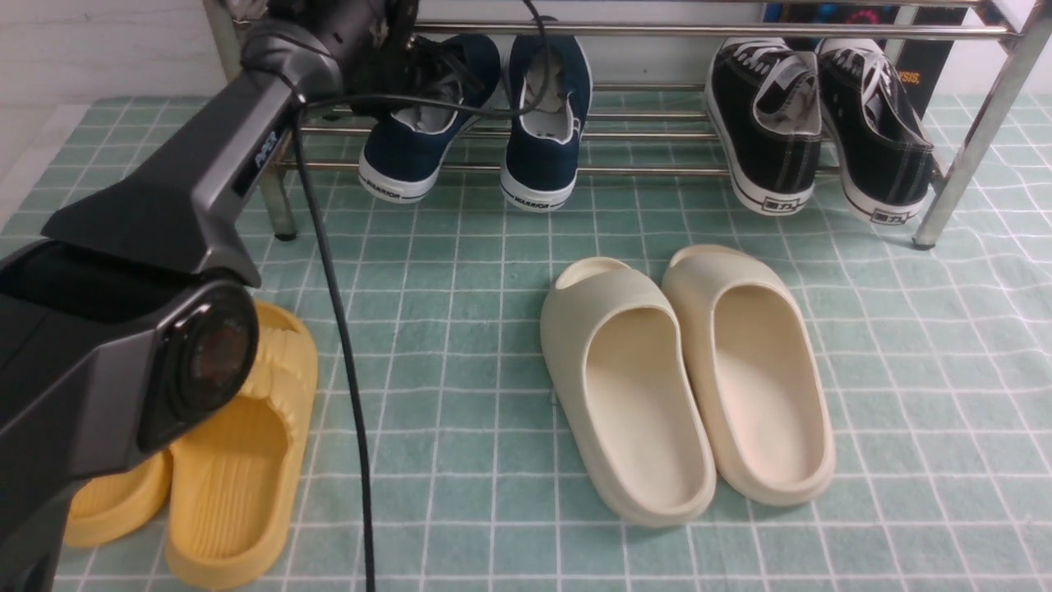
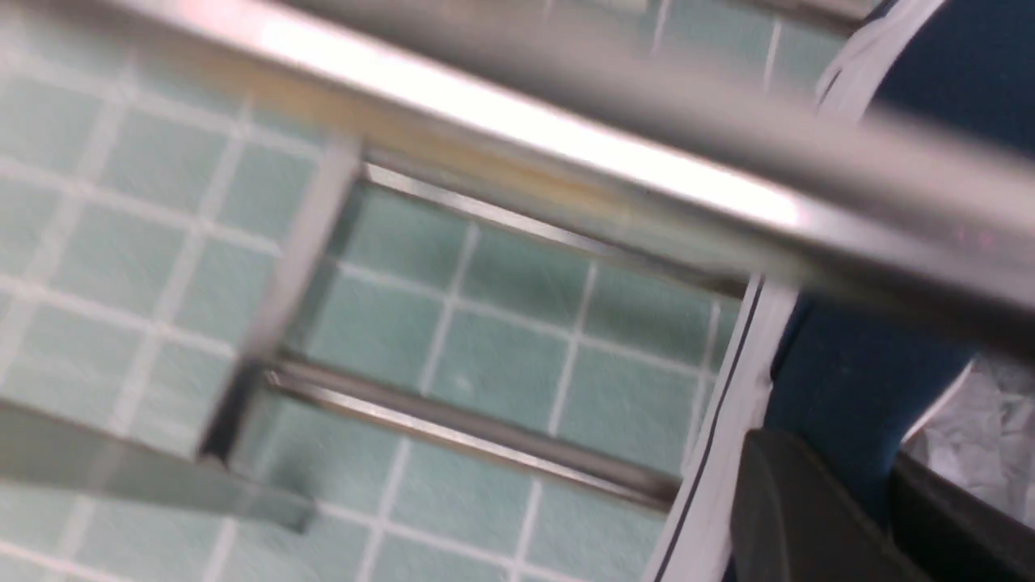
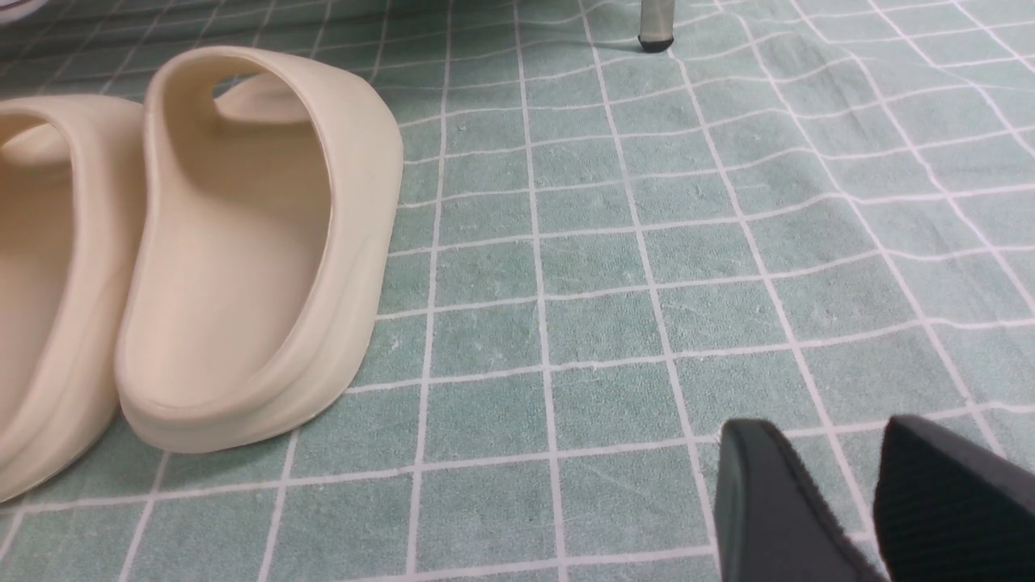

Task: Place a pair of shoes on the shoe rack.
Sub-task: Use the left arm to put a shoe into the shoe rack

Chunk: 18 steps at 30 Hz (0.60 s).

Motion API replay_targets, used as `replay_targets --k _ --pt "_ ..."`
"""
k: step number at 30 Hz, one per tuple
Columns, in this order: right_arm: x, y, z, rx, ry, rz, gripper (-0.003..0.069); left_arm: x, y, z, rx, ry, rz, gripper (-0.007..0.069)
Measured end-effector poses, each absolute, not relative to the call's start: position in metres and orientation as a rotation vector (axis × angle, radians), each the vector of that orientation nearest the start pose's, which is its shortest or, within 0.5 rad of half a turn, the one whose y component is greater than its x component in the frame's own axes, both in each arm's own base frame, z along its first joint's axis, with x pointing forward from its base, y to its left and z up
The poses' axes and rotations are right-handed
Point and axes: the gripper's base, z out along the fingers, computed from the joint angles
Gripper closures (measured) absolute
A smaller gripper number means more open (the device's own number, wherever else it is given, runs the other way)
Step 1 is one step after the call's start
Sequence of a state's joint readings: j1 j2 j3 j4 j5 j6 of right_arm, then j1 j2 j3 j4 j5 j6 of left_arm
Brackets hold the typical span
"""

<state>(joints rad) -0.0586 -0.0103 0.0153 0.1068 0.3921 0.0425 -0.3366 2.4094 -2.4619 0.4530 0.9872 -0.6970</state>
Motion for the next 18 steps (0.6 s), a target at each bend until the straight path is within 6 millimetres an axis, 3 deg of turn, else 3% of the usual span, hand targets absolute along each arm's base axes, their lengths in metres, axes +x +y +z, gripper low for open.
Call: replay_targets --k 4,12,15,18 --pt "0.0521 0.0007 0.1736 0.16 1.873 0.095 0.042 0.5184 -0.1553 0.2812 -0.247 2.263 0.087 0.0602" --pt "0.0521 0.0007 0.1736 0.16 1.873 0.095 0.042 0.5195 -0.1479 0.2859 -0.233 2.209 0.219 0.0602" --pt "0.0521 0.0007 0.1736 0.16 1.873 0.095 0.042 0.5188 -0.1472 0.2856 -0.251 2.217 0.212 0.0602" --pt "0.0521 0.0007 0.1736 0.16 1.873 0.095 0.042 0.5186 -0.1499 0.2814 -0.302 2.273 0.071 0.0602"
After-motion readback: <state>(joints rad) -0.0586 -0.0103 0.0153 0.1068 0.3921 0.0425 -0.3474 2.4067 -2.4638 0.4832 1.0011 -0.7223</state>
